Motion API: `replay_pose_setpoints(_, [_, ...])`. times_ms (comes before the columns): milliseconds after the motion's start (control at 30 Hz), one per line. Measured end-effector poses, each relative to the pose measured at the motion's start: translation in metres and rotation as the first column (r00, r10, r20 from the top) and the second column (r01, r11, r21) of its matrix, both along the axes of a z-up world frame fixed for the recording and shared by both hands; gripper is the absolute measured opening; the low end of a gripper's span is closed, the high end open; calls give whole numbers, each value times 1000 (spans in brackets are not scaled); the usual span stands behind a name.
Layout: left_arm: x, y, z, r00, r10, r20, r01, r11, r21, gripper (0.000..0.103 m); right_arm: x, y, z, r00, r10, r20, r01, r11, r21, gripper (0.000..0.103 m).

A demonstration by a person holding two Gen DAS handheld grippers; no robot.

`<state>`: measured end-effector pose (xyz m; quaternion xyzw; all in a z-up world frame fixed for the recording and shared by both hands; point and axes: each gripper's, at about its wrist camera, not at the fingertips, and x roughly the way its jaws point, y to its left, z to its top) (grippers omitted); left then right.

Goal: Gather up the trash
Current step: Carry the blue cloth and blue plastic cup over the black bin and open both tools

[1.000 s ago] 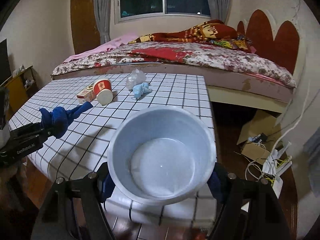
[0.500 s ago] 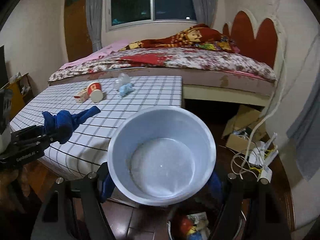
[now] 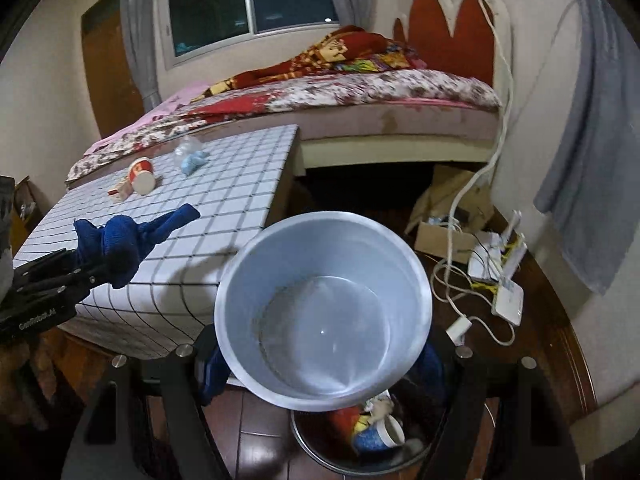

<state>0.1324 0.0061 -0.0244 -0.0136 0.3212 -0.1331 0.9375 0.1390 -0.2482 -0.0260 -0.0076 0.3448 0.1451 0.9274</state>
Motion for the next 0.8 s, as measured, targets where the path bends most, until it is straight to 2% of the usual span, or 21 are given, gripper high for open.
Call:
replay_pose_setpoints(400, [-12, -62, -18, 990, -127, -54, 127, 992, 1, 44, -13, -48, -22, 995, -85, -54, 85, 996, -8, 77])
replay_pose_setpoints(800, [-7, -98, -60, 969, -189, -159, 189, 982, -18, 44, -7, -68, -63, 986, -105, -130, 98, 993, -60, 77])
